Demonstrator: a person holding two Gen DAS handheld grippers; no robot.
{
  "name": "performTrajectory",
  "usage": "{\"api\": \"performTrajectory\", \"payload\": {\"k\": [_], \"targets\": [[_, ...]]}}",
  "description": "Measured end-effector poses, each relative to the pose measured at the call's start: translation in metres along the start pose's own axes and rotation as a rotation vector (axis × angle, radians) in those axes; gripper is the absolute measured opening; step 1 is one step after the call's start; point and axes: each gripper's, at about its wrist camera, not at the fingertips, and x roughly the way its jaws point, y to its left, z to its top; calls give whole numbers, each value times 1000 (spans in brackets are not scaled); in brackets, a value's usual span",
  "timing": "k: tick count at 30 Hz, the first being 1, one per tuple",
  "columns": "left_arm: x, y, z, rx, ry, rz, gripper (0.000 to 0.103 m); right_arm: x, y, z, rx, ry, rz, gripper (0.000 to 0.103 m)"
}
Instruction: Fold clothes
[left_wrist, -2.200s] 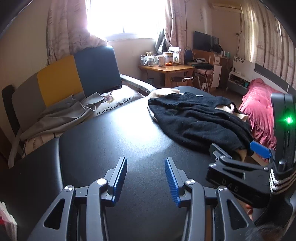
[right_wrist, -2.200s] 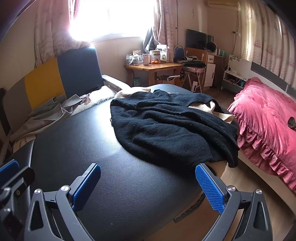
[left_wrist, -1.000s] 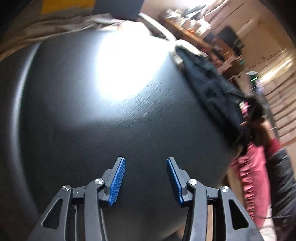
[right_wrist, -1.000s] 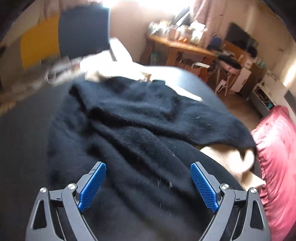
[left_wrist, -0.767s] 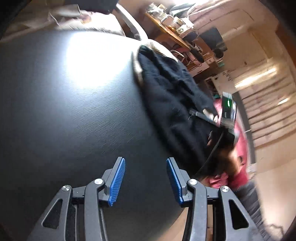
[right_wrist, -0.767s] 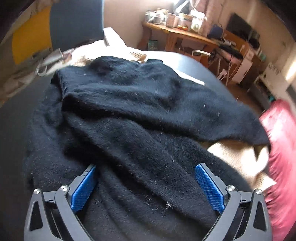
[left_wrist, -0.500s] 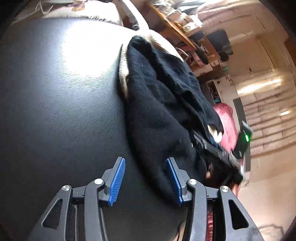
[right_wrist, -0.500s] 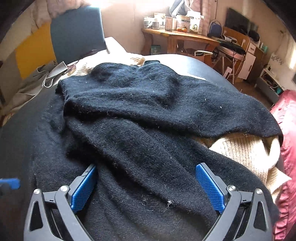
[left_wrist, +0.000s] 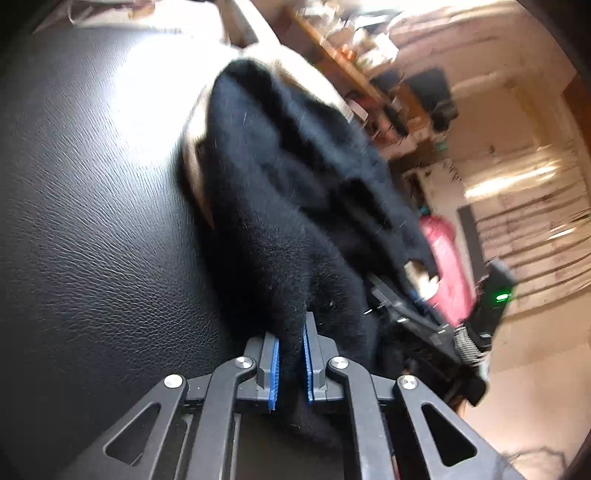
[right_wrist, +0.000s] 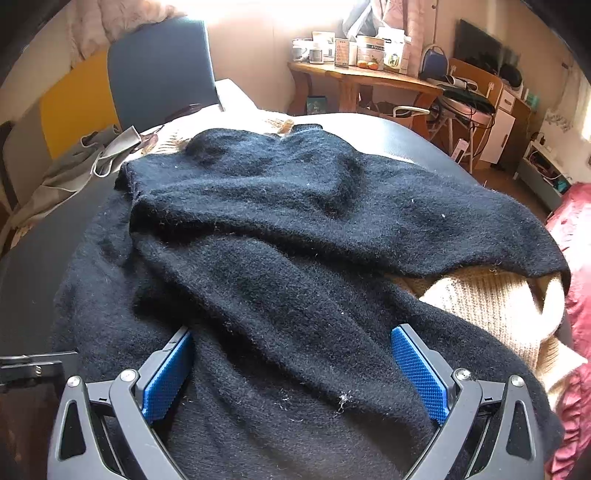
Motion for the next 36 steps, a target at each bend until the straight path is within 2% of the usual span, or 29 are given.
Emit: {"api": "performTrajectory", "payload": {"k": [3, 4, 8, 10, 13, 14, 15, 17, 18, 19, 24, 25, 28, 31, 33, 36], "targets": [[-27, -9, -5, 46, -63, -38, 7, -13, 4, 2, -6, -12, -14, 101], [-33, -13, -5, 66, -71, -47, 7, -23, 3, 1, -11, -28, -20, 98], [-46, -33, -5, 130, -89, -91, 7, -59, -8, -13, -41, -71, -74, 99], [-47, -44, -5, 142, -91, -113, 7, -64, -19, -22, -44, -48, -106, 103], [-50, -54, -7, 154, -87, -138, 7, -50, -41, -35, 12, 31, -124, 103], [-56, -57, -7, 168, -94, -140, 7, -43, -47, -38, 39, 60, -127, 99], [-62, -59, -8, 182, -101, -142, 6, -39, -48, -40, 66, 76, -124, 93], [-75, -65, -8, 200, -114, -158, 5, -48, -36, -36, 64, 43, -135, 61], [-82, -65, -8, 198, -123, -170, 5, -55, -25, -33, 57, 24, -132, 32], [-91, -66, -9, 194, -137, -183, 5, -62, -15, -29, 51, 9, -125, 12], [-155, -60, -25, 201, -225, -249, 0, -79, 42, -37, 30, 37, 91, 12], [-177, -56, -31, 210, -255, -257, 0, -88, 59, -42, 19, 24, 149, 8], [-232, -40, -50, 250, -333, -192, 0, -116, 115, -57, -2, -26, 312, 8], [-268, -5, -77, 248, -365, -59, 0, -124, 170, -75, 13, -13, 476, 8], [-282, 34, -94, 173, -349, -12, 0, -124, 201, -90, 16, 17, 568, 8], [-293, 97, -123, 38, -318, 81, 4, -121, 248, -116, -1, 64, 656, 8]]}}
